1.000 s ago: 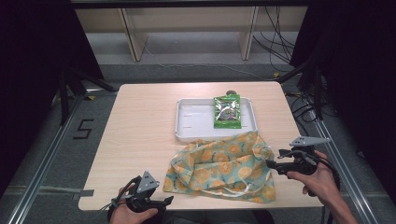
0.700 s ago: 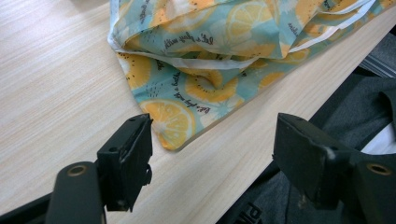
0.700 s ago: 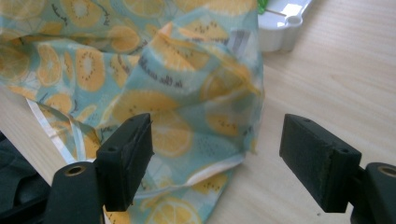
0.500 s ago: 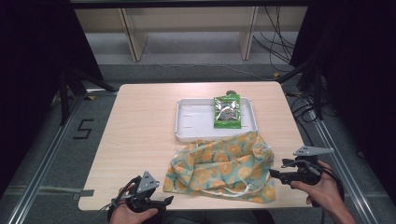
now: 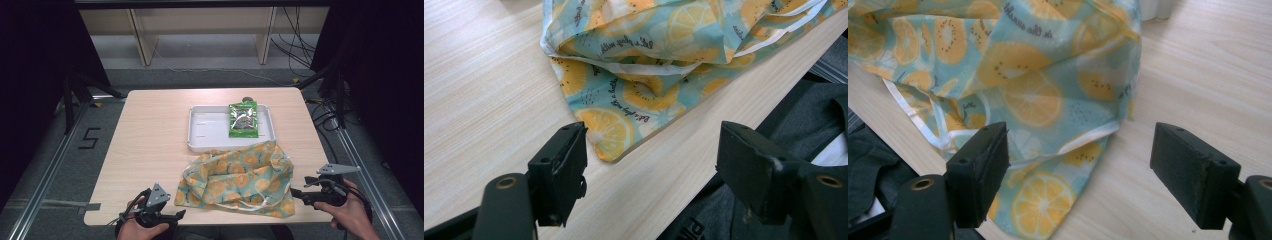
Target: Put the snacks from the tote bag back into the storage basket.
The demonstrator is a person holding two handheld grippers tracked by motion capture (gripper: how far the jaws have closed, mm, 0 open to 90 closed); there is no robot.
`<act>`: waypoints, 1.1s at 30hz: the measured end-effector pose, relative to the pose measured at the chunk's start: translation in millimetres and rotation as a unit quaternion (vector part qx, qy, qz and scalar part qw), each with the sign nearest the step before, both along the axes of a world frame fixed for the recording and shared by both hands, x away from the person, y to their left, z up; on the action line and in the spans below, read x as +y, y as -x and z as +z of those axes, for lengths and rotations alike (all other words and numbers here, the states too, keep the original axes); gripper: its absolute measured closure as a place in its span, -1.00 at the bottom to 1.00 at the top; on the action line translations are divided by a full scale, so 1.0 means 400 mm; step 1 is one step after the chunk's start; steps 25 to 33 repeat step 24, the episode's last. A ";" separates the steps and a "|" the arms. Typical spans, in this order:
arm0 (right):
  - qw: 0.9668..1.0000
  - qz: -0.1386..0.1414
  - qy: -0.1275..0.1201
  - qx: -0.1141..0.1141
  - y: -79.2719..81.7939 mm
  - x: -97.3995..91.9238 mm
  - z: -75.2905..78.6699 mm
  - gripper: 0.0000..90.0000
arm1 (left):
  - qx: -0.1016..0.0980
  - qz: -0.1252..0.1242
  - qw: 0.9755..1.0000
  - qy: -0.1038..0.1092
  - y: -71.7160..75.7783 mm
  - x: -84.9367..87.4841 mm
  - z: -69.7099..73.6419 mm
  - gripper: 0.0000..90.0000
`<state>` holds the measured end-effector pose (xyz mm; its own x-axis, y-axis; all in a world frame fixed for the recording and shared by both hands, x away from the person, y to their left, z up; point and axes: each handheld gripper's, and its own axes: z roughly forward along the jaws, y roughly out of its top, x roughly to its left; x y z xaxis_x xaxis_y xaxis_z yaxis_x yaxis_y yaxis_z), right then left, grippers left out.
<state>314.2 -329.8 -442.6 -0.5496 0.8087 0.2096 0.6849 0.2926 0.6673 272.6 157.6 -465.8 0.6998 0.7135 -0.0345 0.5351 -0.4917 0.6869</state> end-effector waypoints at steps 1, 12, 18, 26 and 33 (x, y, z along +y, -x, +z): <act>1.000 0.004 0.003 -0.001 0.002 -0.002 -0.001 -0.47 | 0.001 0.001 1.000 0.001 0.000 0.000 0.000 -0.38; 1.000 0.003 0.006 -0.010 0.027 0.009 -0.043 -0.50 | -0.001 0.002 1.000 0.004 0.001 -0.002 0.001 -0.38; 1.000 0.000 0.008 0.007 0.034 0.008 -0.044 -0.51 | -0.002 0.000 1.000 0.002 0.000 0.000 0.002 -0.38; 1.000 0.004 0.009 0.000 0.031 0.005 -0.049 -0.52 | -0.003 -0.003 1.000 -0.004 -0.003 0.001 0.002 -0.38; 1.000 0.004 0.009 0.000 0.031 0.005 -0.049 -0.52 | -0.003 -0.003 1.000 -0.004 -0.003 0.001 0.002 -0.38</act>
